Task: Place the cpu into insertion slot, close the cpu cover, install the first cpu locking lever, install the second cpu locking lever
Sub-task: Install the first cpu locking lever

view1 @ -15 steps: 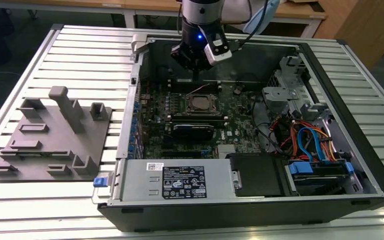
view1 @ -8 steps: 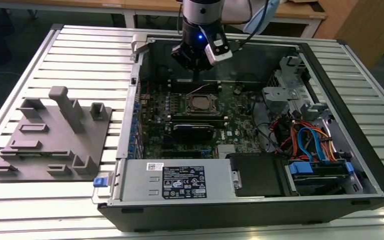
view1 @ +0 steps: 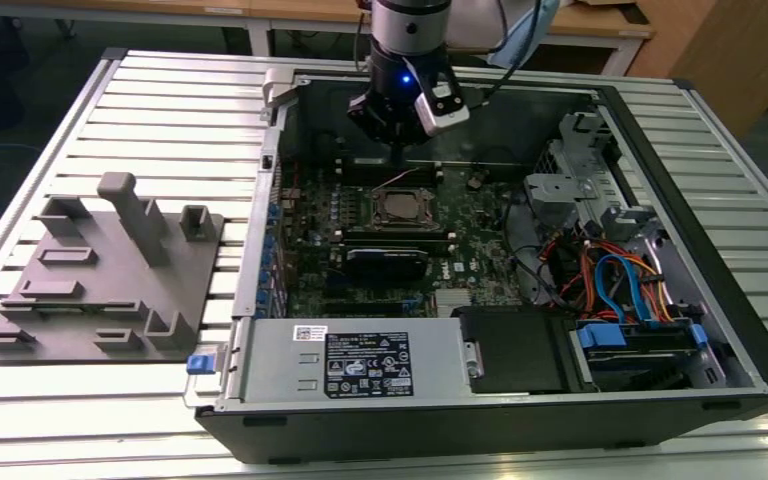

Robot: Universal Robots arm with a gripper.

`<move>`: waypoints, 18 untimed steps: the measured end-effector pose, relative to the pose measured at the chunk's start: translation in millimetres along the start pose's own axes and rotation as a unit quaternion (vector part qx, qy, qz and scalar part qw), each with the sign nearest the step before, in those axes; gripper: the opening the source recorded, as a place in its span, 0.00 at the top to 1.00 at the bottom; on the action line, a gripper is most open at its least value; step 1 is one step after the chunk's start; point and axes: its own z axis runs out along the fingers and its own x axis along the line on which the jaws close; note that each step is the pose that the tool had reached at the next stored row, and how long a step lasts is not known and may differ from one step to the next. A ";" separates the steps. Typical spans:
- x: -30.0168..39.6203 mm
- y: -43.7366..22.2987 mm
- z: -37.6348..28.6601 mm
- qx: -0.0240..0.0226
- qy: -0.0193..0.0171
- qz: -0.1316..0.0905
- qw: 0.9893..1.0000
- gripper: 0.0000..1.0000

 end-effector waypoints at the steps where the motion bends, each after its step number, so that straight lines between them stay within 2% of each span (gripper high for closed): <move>1: -0.4 0.0 0.9 0.001 0.000 0.000 1.000 0.90; 8: -4.6 0.1 3.7 0.002 0.000 0.000 1.000 0.90; 13: -4.7 -0.3 11.1 0.002 0.000 0.000 1.000 0.90; 18: -4.6 -0.4 11.7 0.002 0.000 0.000 1.000 0.90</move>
